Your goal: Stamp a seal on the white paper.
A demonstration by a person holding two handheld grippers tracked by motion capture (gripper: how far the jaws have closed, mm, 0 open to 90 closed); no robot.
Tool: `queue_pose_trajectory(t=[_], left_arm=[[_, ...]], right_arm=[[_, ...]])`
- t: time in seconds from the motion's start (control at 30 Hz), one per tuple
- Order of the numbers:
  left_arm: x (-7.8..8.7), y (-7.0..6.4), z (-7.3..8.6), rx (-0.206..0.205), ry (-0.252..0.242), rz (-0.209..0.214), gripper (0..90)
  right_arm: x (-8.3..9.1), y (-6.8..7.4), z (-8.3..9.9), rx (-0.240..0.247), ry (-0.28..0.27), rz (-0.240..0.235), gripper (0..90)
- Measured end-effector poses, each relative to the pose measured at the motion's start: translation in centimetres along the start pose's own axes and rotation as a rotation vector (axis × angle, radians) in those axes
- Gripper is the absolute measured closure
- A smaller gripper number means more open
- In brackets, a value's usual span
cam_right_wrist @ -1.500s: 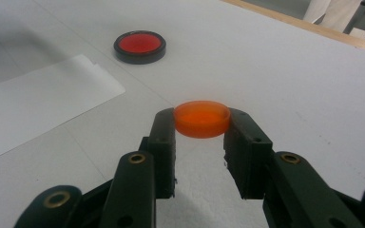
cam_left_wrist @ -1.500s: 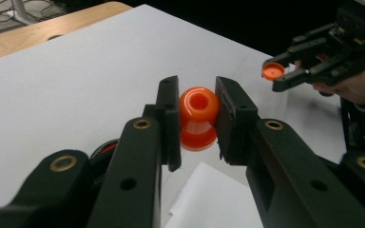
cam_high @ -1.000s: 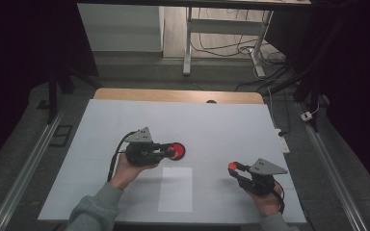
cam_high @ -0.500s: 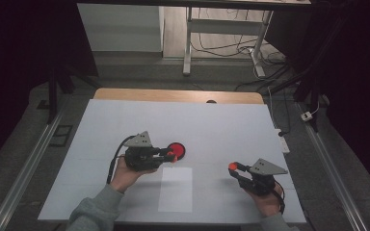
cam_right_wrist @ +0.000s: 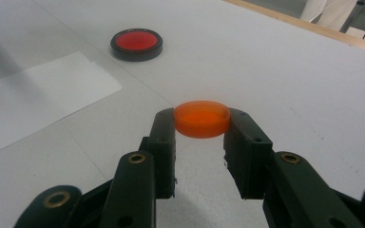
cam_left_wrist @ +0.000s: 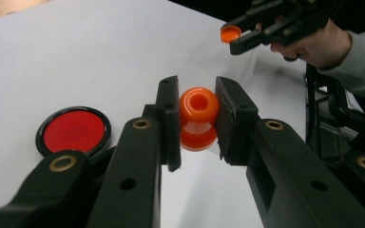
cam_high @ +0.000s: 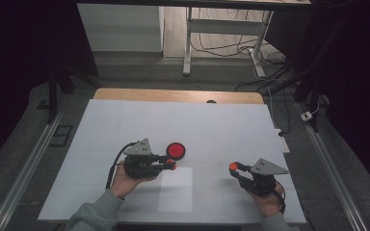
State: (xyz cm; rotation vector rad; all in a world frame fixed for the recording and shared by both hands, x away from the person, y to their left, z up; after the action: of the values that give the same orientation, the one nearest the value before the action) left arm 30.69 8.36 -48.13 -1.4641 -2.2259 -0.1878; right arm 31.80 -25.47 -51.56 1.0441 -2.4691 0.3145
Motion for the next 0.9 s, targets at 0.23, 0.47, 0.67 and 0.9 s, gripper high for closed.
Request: queue_pose_trajectory(t=[0.23, 0.47, 0.67, 0.9], left_arm=[[-0.2, -0.7, 0.5, -0.01, 0.014, 0.012, 72.1], [-0.5, -0.9, 0.8, -0.007, 0.022, 0.019, 72.1], [-0.8, -0.9, 1.2, 0.0, 0.024, 0.025, 72.0], [-1.1, -0.9, 1.8, -0.001, 0.037, 0.013, 72.1]], right_arm=[[-0.1, 0.0, 0.0, -0.004, 0.0, -0.004, 64.7], [0.0, 0.0, 0.0, -0.006, -0.003, -0.008, 64.7], [0.2, 0.2, 0.0, -0.019, -0.012, -0.008, 64.7], [0.0, 0.2, 0.0, -0.013, -0.012, -0.015, 64.7]])
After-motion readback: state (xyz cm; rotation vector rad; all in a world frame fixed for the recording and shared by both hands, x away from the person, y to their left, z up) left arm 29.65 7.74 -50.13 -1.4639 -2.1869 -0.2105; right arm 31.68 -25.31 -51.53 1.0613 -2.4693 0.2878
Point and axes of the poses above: each handheld gripper's, and its own axes: x roughly backward along the jaws, z roughly out of its underside, y roughly to its left, the point moved 4 cm from there along -x, roughly forward along the jaws, and after that the axes turned 3 degrees about -x, right-handed, at the moved point
